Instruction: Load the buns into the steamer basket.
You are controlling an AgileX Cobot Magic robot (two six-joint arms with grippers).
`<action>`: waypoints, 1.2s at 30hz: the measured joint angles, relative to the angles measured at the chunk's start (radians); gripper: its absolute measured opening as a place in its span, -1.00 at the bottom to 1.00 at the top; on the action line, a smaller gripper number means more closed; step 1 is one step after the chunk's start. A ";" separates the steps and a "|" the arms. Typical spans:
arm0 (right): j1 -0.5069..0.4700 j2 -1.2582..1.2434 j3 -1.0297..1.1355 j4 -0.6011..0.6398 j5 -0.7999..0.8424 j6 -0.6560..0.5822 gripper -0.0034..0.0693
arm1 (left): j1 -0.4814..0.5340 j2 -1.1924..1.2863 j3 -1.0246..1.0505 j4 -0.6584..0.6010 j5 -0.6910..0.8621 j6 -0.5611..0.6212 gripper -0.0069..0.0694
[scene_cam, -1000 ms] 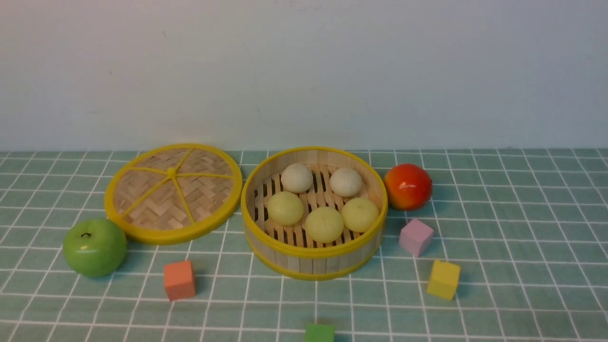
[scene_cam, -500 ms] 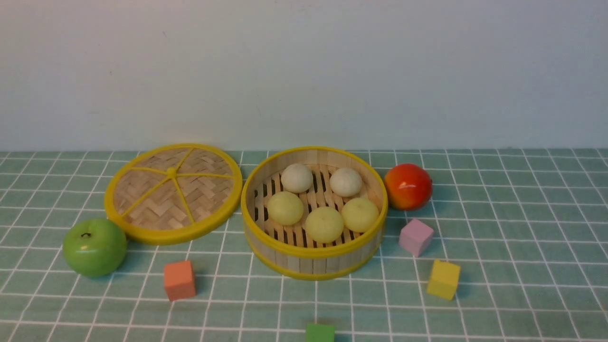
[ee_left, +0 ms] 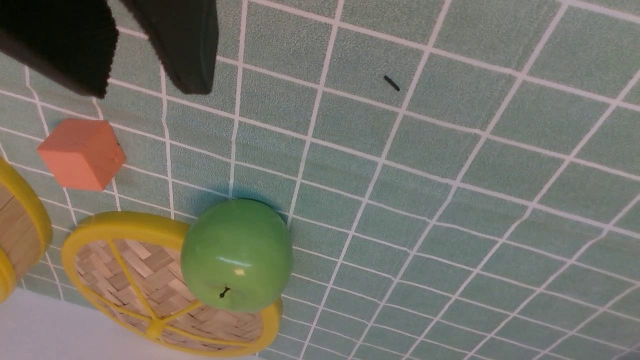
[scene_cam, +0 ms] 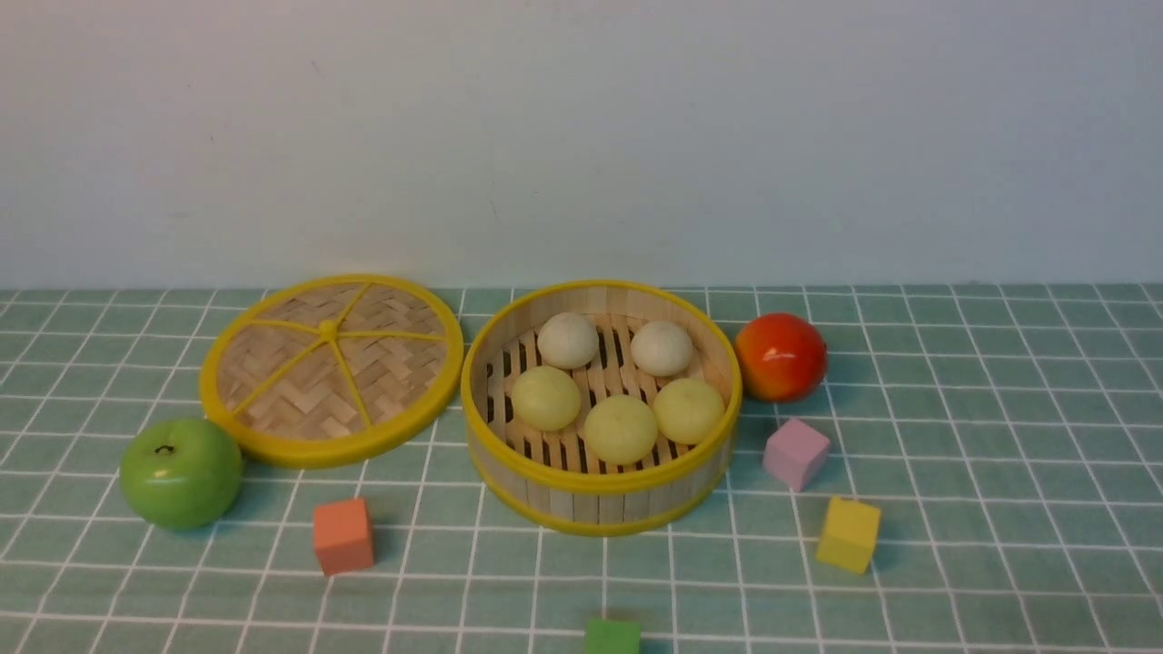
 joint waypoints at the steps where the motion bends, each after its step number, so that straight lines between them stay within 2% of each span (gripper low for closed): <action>1: 0.000 0.000 0.000 0.000 0.000 -0.001 -0.56 | 0.000 0.000 0.000 0.000 0.000 0.000 -0.20; 36: 0.000 0.000 0.000 0.000 0.001 -0.001 -0.46 | 0.000 0.000 0.000 0.000 0.000 0.000 -0.19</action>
